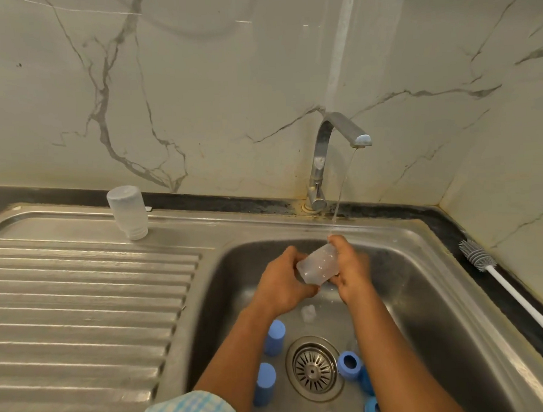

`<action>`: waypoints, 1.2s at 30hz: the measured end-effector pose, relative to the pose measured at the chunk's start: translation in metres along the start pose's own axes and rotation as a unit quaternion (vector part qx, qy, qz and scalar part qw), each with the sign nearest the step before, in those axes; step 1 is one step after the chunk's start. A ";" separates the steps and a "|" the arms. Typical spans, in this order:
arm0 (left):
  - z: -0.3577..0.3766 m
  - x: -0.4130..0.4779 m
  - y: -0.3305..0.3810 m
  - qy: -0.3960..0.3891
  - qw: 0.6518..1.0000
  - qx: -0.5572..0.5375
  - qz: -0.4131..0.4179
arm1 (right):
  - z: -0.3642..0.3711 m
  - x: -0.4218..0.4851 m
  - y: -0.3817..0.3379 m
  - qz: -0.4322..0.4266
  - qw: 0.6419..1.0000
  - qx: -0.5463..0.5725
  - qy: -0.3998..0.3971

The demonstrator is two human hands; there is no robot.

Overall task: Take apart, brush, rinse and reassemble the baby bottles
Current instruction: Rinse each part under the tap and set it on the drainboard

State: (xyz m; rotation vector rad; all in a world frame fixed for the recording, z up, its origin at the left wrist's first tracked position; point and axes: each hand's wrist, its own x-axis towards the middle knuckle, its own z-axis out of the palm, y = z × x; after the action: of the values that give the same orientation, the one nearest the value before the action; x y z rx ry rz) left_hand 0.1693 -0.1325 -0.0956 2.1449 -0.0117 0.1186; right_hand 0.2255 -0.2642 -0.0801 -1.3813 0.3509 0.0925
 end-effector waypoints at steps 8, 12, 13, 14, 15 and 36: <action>0.007 0.000 0.015 -0.053 0.961 -0.261 -0.078 | 0.004 -0.001 -0.006 -0.038 0.993 0.105 -0.041; 0.010 0.000 0.023 -0.076 0.884 -0.439 -0.143 | 0.007 -0.006 -0.009 -0.022 0.980 0.136 -0.143; 0.011 0.001 0.021 -0.065 0.888 -0.435 -0.135 | 0.008 -0.007 -0.007 -0.017 0.980 0.131 -0.148; 0.013 0.002 0.019 -0.042 0.904 -0.408 -0.124 | 0.010 -0.006 -0.005 -0.010 0.982 0.124 -0.140; 0.017 0.003 0.017 -0.006 0.927 -0.360 -0.108 | 0.011 -0.006 -0.004 -0.005 0.986 0.112 -0.125; 0.016 -0.002 0.032 -0.065 0.789 -0.573 -0.212 | 0.006 -0.011 -0.006 -0.052 0.990 0.039 -0.123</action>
State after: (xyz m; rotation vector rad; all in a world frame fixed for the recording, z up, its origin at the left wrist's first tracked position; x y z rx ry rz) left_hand 0.1669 -0.1638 -0.0778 0.8791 0.2567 -0.2543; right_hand 0.2181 -0.2578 -0.0705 -1.2920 0.0745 0.1601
